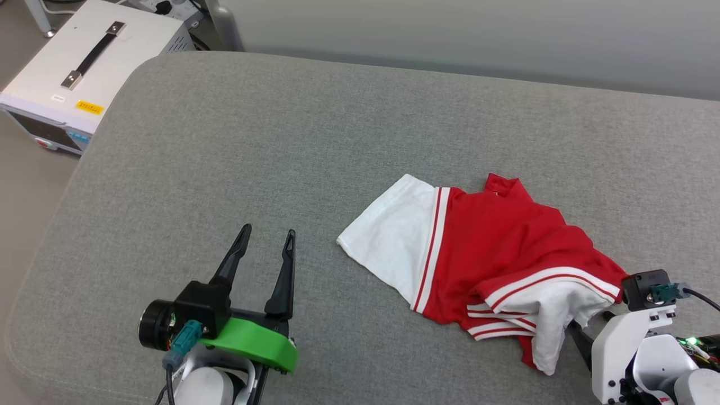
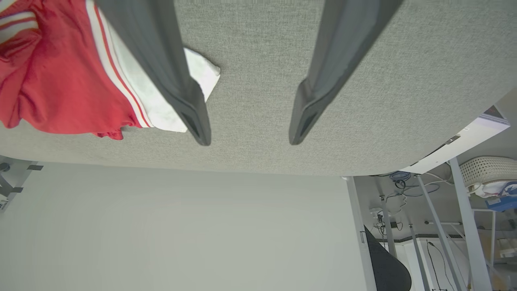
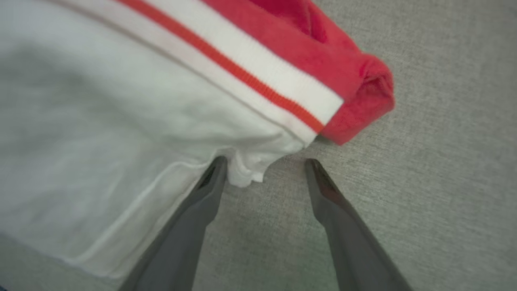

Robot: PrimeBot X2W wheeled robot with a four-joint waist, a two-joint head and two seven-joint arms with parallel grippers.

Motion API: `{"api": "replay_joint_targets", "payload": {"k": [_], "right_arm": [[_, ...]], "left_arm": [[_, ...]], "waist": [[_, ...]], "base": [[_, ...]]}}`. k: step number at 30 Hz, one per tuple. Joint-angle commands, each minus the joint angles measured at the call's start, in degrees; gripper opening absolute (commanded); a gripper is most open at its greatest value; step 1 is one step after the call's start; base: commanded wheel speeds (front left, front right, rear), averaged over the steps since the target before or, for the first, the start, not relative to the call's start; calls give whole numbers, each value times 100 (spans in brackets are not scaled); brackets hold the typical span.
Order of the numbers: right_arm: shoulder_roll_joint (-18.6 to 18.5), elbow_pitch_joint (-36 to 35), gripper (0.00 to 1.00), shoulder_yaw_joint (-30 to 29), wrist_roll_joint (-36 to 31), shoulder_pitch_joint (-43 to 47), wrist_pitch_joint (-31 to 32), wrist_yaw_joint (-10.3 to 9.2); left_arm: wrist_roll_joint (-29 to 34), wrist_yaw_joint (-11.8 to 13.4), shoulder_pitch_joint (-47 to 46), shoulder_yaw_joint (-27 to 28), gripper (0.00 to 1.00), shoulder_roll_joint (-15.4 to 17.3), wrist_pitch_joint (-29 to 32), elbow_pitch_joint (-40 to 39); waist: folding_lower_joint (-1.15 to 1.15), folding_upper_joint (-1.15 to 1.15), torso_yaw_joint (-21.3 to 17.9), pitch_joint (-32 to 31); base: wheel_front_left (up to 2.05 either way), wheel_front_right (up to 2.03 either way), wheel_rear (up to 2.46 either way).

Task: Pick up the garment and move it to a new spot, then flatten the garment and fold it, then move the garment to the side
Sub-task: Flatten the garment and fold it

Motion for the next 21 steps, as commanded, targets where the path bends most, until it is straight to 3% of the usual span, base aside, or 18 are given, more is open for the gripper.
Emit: {"api": "replay_joint_targets", "payload": {"k": [1, 6, 7, 8, 16, 21], "right_arm": [[-43, 41, 100, 76, 97, -107, 13, -3], [-166, 175, 100, 345, 195, -127, -44, -3], [-186, 213, 35, 386, 207, -127, -79, -3], [-203, 236, 0, 425, 222, -126, -109, -3], [-310, 308, 0, 548, 379, -55, -340, -3], [-538, 72, 0, 434, 491, 209, -176, -3]], "left_arm": [[52, -37, -107, 22, 100, -28, -33, 19], [62, -55, -119, 13, 100, -58, -34, 66], [64, -58, -119, 9, 100, -63, -34, 79], [65, -60, -117, 10, 100, -67, -34, 89], [94, -71, -15, 134, 100, -84, -34, 177], [95, -75, 88, 191, 100, -93, -34, 194]], "waist": [[0, 0, 81, 72], [0, 0, 156, 107], [0, 0, 171, 107], [0, 0, 179, 105], [0, 0, 49, -95], [0, 0, -138, -333]], "base": [[0, 0, 0], [0, 0, 0], [0, 0, 0], [0, 0, 0], [0, 0, 0], [0, 0, 0]]}}
